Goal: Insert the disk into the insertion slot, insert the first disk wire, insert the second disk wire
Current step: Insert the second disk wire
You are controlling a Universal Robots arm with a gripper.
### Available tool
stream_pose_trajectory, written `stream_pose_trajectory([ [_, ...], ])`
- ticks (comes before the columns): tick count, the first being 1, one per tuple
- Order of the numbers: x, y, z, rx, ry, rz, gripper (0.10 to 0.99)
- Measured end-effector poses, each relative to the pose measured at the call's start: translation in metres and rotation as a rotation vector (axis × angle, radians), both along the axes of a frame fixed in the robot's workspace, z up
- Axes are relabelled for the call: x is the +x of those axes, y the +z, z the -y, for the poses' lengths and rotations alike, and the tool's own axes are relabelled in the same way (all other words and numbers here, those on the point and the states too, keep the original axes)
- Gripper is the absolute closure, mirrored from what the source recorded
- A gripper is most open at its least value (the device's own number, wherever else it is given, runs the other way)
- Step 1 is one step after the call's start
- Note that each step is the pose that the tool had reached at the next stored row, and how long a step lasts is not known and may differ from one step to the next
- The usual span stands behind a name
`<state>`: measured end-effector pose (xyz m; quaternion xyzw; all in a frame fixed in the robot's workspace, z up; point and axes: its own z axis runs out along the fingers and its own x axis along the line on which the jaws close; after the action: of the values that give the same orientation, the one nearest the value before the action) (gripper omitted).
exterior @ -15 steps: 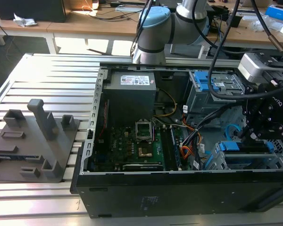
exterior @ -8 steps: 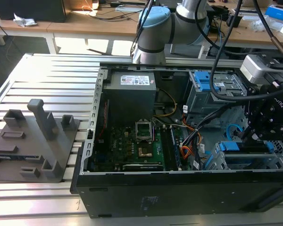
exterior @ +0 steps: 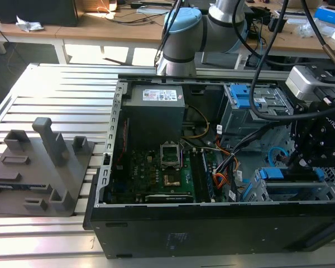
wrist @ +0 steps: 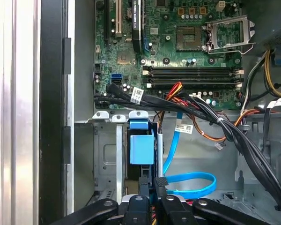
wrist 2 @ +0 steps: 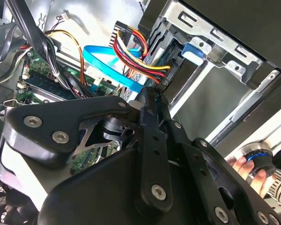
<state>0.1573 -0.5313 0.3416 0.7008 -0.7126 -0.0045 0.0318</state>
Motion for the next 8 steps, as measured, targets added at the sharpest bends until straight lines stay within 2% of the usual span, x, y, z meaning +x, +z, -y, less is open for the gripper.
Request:
stream_pose_trajectory([
  [8, 0.0009, -0.0042, 0.0003, -0.001, -0.005, 0.0, 0.922],
])
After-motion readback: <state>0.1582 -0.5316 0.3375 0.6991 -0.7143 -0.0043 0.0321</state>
